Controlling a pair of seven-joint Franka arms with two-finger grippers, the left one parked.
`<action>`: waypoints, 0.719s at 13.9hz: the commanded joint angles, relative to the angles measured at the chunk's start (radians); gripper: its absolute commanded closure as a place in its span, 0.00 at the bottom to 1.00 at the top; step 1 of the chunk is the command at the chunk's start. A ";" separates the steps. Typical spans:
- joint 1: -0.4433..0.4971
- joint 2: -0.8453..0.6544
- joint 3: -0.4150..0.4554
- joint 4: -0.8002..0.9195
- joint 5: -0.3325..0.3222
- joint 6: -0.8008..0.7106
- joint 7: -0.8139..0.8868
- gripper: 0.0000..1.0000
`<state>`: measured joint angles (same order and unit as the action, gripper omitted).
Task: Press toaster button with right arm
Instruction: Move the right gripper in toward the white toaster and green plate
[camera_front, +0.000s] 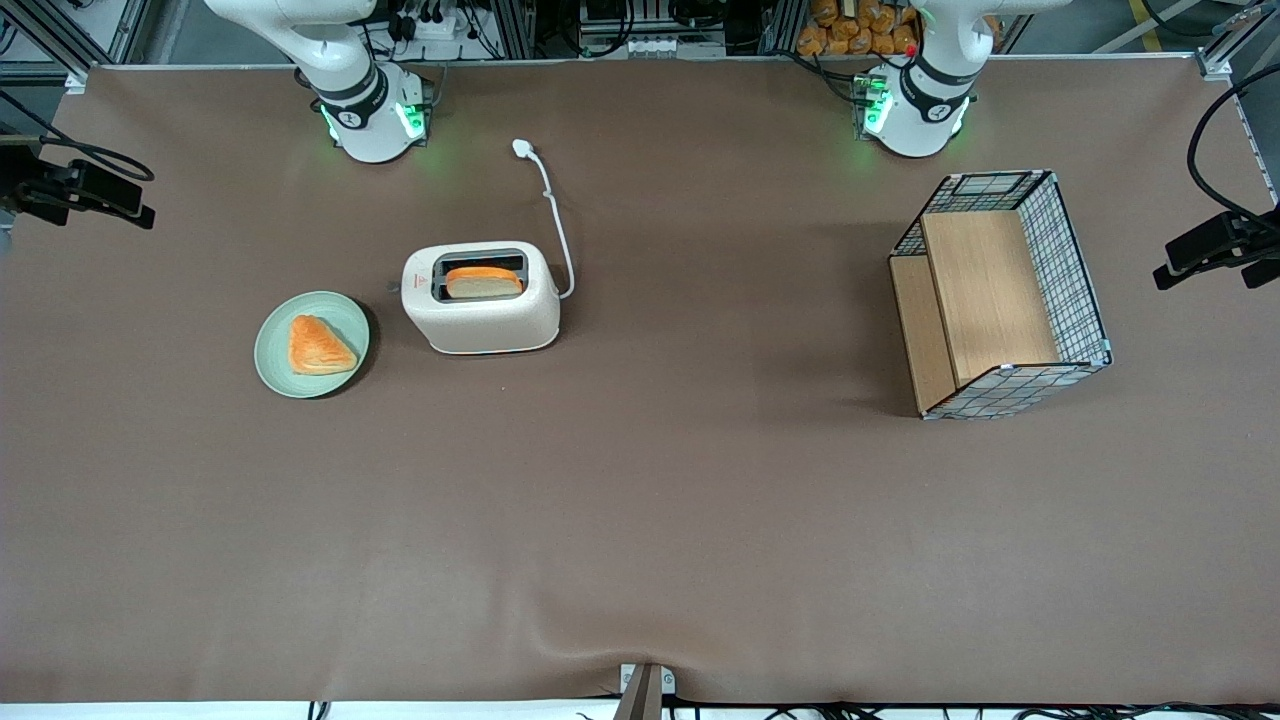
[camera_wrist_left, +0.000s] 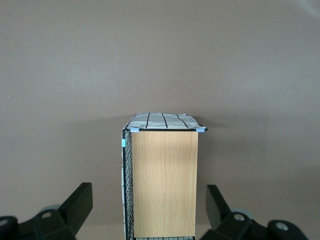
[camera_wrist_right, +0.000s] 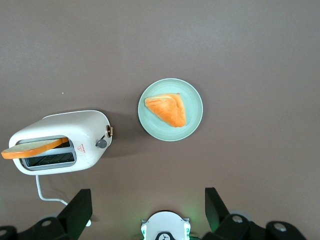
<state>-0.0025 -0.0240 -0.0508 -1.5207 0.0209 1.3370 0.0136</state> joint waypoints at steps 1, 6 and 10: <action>-0.011 -0.008 0.006 0.010 0.004 -0.016 0.009 0.00; -0.010 0.007 0.008 0.052 -0.002 -0.015 -0.001 0.00; -0.017 0.022 0.008 0.091 -0.004 -0.018 -0.001 0.00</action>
<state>-0.0036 -0.0218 -0.0508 -1.4694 0.0191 1.3369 0.0132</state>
